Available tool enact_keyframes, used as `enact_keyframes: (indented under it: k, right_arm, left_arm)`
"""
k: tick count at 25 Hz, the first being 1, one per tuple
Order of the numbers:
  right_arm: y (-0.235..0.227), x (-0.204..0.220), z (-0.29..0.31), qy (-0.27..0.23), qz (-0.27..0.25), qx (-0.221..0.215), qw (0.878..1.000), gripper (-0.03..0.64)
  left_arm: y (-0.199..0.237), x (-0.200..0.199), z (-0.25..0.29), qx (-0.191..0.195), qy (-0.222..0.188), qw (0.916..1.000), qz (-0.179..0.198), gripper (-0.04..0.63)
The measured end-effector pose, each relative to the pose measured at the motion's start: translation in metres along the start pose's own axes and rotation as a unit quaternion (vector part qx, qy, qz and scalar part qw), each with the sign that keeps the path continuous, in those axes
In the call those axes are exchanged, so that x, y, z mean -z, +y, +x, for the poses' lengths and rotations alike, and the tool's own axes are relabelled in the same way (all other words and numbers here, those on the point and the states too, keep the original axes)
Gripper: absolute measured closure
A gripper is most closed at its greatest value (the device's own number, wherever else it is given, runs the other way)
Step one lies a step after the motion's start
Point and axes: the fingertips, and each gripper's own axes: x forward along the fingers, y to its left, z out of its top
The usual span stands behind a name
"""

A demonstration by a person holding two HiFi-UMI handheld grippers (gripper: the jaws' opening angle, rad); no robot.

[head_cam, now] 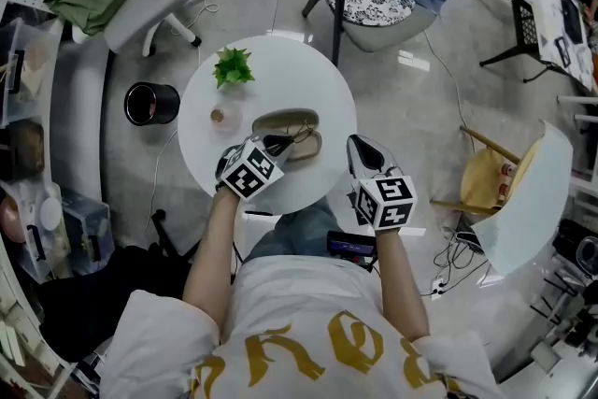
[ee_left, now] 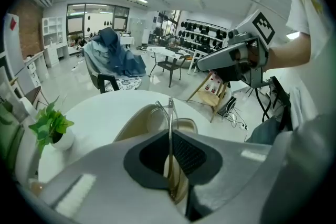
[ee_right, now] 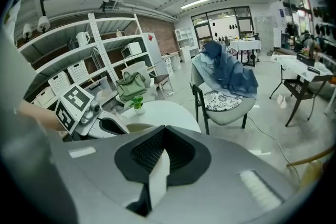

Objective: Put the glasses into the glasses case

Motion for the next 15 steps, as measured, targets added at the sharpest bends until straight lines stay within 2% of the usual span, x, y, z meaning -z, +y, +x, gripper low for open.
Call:
enact_keyframes:
  k: [9,15]
  right_arm:
    - [-0.018,0.004,0.0,0.009,0.005,0.007,1.0,0.592]
    - [-0.022,0.005,0.002,0.012,0.008,0.006,1.0,0.592]
  left_arm:
    - [-0.003,0.012,0.023,0.018,0.069,0.9956,0.06,0.578]
    - [-0.005,0.02,0.036,0.023,0.1,0.9914,0.081,0.578]
